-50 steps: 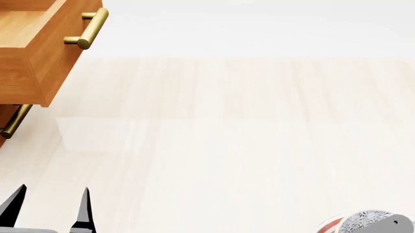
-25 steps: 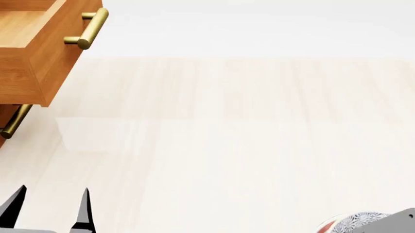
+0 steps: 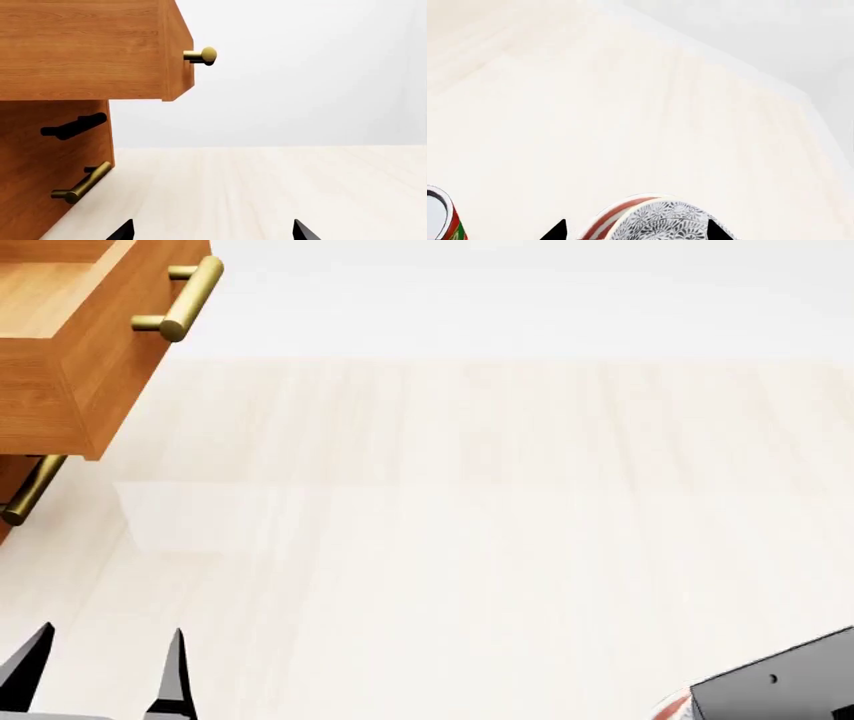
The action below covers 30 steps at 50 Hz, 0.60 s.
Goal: Put the bowl on the plate.
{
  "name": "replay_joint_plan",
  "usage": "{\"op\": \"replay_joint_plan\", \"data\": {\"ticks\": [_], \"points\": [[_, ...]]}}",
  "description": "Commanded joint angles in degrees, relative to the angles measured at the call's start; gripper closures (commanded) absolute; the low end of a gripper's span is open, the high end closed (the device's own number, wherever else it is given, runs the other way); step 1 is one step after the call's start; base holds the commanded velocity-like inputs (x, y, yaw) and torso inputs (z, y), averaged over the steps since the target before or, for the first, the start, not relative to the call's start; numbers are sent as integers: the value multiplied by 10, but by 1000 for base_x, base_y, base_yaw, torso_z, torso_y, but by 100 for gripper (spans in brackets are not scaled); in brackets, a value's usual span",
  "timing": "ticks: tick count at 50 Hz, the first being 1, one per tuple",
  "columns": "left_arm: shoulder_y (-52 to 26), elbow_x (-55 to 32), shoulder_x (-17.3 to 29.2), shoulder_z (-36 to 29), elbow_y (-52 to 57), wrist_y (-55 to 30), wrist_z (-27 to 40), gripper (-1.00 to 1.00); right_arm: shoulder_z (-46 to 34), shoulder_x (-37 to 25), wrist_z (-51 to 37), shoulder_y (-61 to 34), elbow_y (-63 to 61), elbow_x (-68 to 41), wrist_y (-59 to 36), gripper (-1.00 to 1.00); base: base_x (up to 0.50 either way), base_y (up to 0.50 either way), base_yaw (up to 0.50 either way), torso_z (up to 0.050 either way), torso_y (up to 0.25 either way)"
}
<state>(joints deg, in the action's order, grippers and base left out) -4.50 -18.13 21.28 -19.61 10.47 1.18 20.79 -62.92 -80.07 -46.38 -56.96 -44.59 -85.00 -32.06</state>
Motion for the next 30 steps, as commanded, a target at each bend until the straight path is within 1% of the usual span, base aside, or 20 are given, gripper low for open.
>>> {"op": "replay_joint_plan", "data": {"ticks": [1, 17, 30], "points": [[0, -2, 1, -1, 2, -2, 2, -100, 24, -3, -8, -24, -28, -6, 8, -100, 0, 0, 0, 0, 0], [-3, 0, 2, -4, 1, -2, 4, -100, 42, 30, -14, -47, -35, 12, 6, -100, 0, 0, 0, 0, 0], [-2, 0, 3, -4, -1, 2, 5, -100, 59, 40, -32, -60, -48, 31, 19, -100, 0, 0, 0, 0, 0]]}}
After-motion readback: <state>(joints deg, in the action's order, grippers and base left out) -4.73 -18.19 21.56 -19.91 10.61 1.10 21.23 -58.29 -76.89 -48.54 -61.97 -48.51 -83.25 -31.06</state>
